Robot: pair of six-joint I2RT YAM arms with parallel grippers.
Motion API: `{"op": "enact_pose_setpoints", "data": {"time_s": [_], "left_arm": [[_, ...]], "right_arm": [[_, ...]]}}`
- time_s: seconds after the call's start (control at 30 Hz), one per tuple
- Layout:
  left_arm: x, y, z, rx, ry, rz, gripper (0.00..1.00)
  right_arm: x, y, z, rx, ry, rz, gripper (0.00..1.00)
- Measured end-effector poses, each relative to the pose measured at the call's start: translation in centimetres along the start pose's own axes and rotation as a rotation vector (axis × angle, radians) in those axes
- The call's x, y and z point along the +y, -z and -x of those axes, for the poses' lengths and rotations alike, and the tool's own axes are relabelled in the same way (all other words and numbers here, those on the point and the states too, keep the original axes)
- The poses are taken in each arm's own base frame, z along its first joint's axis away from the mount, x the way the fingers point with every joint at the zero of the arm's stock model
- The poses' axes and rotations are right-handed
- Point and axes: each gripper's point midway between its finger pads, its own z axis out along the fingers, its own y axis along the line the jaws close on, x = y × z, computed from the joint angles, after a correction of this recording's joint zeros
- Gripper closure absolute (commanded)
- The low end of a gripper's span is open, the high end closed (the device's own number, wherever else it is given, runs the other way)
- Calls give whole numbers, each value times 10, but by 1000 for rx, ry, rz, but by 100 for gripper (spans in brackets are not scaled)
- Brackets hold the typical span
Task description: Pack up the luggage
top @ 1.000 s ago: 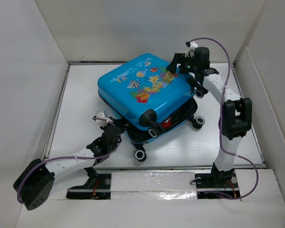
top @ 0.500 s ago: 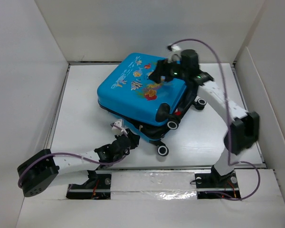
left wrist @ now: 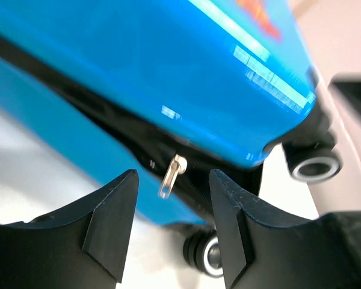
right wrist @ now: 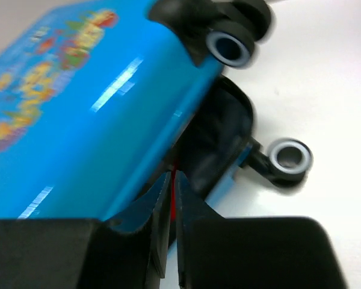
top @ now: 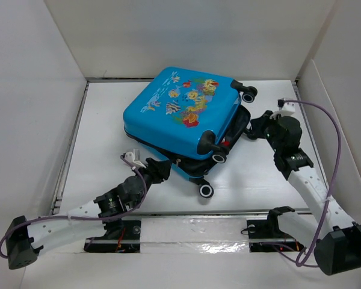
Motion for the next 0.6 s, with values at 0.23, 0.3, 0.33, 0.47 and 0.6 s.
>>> {"op": "enact_pose_setpoints", "data": {"time_s": [0.23,0.3,0.33,0.47,0.6], "left_arm": [[-17,-3,51,-126,-5,29,40],[-21,-11,72,-173,-2,53,37],[-23,-17,86,-200,8,64,37],[-24,-49,142,-297,42,113,35],[-8,-97,193,-329,86,133,35]], "right_arm": [[-29,9,-39,43,-66,-76,33],[-29,6,-57,90,-79,-54,30],[-28,4,-66,118,-84,-43,30],[-21,-3,-91,206,-102,4,53],[-13,-6,-91,204,-109,34,93]]}}
